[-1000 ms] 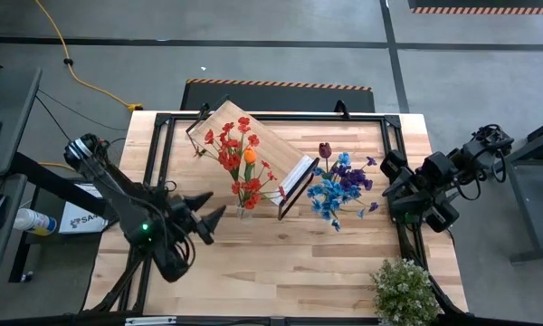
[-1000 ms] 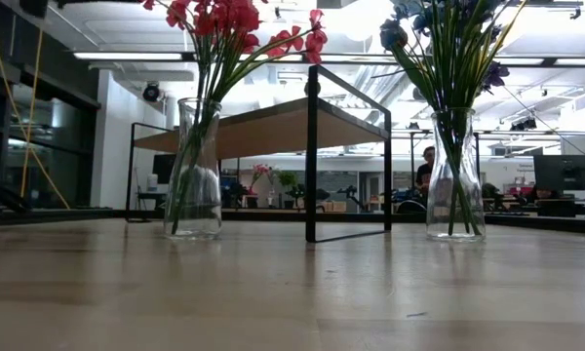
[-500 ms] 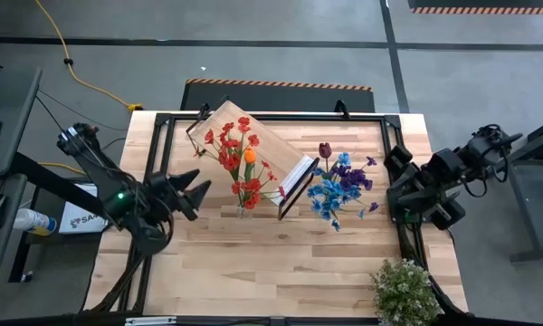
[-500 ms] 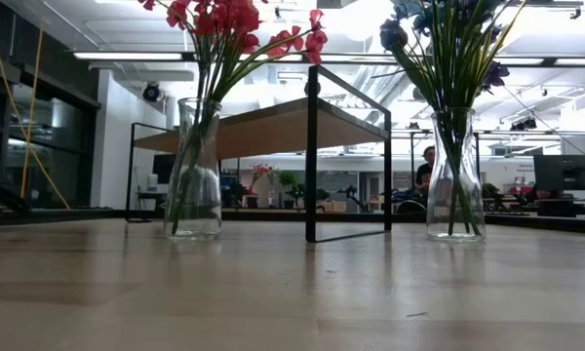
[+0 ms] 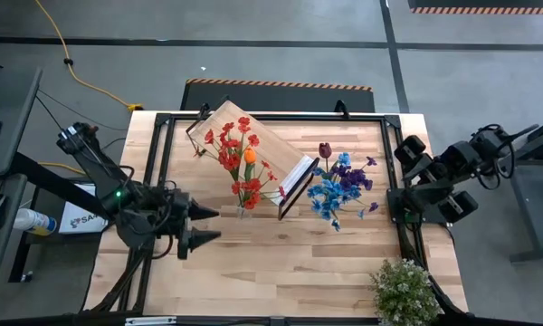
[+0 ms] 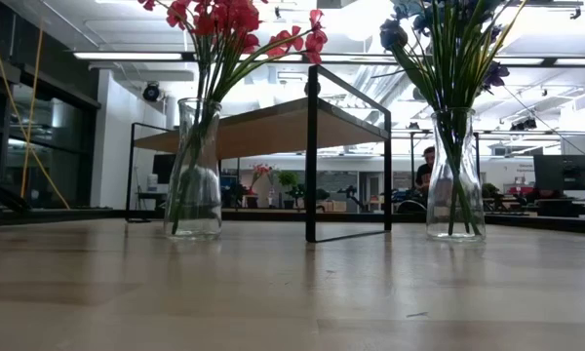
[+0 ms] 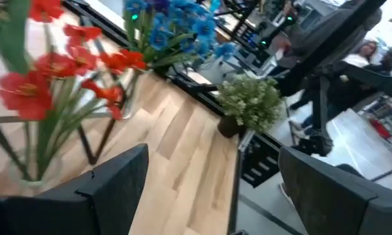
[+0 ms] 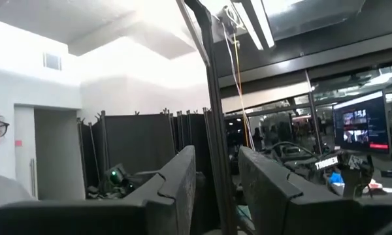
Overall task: Pick and place flowers into a vace then onto a shelf
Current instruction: Put the left transparent flower vase with flowers on the shelf
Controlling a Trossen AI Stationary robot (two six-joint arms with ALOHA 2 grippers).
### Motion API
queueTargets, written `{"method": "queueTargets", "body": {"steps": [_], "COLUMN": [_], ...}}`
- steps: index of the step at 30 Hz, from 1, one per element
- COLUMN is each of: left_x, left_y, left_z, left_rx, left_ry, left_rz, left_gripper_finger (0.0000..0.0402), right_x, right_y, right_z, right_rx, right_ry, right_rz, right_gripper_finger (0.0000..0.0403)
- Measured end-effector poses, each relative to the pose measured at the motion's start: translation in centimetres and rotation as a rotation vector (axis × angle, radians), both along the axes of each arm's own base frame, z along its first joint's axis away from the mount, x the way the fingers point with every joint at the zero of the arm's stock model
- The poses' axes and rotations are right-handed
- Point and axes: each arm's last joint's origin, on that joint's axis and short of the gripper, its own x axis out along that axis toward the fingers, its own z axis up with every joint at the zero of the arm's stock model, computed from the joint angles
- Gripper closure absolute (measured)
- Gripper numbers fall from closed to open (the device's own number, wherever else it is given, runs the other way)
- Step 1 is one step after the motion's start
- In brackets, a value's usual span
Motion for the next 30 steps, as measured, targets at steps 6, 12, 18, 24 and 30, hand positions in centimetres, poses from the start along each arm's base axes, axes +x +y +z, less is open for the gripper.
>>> {"method": "queueTargets", "body": {"steps": [6, 12, 18, 24, 30], "left_x": [0.6, 1.3, 1.7, 2.1, 2.4], "left_y": [-0.8, -1.6, -1.9, -2.1, -2.4], "left_z": [-1.0, -4.1, -6.8, -8.2, -9.1], "left_rx": [0.029, 0.210, 0.389, 0.511, 0.556], "left_ry": [0.060, 0.241, 0.398, 0.448, 0.484], "left_rz": [-0.046, -0.048, -0.027, 0.030, 0.033], "left_gripper_finger": [0.0027, 0.0027, 0.0027, 0.0027, 0.0027], "right_x": [0.0, 0.1, 0.5, 0.8, 0.9], "right_y": [0.0, 0.1, 0.3, 0.4, 0.5], "right_z": [0.0, 0.0, -0.1, -0.2, -0.2], "right_rx": [-0.004, -0.006, -0.018, -0.016, -0.016], "right_ry": [-0.001, 0.002, 0.010, 0.023, 0.023], "right_rz": [-0.002, -0.002, -0.026, -0.043, -0.042], "right_gripper_finger": [0.0293, 0.0293, 0.0293, 0.0293, 0.0293]}}
